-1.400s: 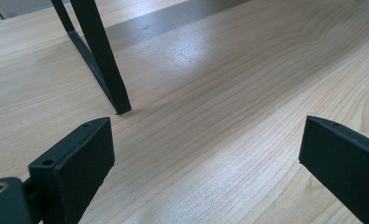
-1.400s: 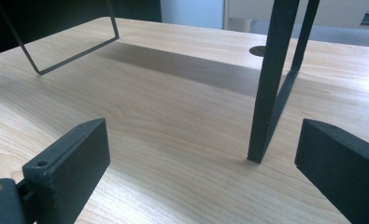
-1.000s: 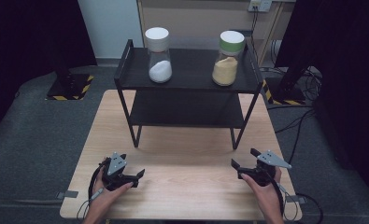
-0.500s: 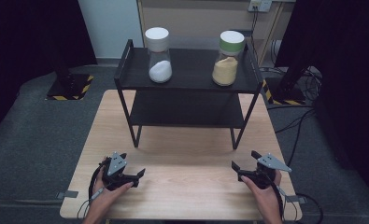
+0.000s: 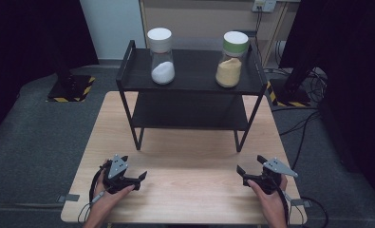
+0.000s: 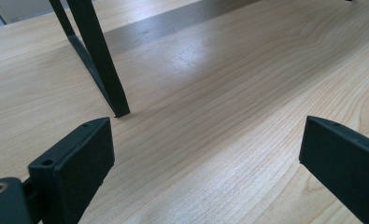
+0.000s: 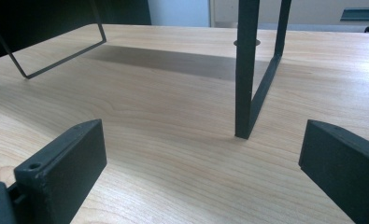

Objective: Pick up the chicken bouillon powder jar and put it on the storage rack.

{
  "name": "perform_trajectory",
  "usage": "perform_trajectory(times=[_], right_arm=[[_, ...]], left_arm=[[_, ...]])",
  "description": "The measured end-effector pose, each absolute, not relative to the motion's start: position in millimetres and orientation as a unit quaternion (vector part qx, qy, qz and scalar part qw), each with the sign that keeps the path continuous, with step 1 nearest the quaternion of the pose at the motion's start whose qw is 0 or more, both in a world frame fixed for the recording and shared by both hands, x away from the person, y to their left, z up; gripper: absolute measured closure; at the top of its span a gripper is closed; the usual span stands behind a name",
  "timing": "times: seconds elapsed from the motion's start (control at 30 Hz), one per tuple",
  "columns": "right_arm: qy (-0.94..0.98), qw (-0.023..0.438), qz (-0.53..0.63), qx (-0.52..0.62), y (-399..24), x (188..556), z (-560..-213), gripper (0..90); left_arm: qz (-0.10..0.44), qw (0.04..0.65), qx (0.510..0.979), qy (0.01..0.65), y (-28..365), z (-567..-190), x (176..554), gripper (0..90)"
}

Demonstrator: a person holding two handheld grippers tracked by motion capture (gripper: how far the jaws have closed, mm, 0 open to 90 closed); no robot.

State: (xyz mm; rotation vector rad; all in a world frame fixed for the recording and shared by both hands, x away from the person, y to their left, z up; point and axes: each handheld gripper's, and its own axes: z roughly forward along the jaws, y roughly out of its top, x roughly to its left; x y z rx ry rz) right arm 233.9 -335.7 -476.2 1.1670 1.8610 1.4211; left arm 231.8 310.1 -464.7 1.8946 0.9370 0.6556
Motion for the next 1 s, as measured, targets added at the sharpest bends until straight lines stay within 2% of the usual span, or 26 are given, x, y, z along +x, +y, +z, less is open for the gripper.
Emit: perform_trajectory(times=[1.0], right_arm=[[0.692, 0.258, 0.518, 0.433, -342.2, 233.6, -476.7, 1.3]], left_arm=[[0.26, 0.45, 0.764, 0.382, 310.1, -466.9, 231.2, 2.2]])
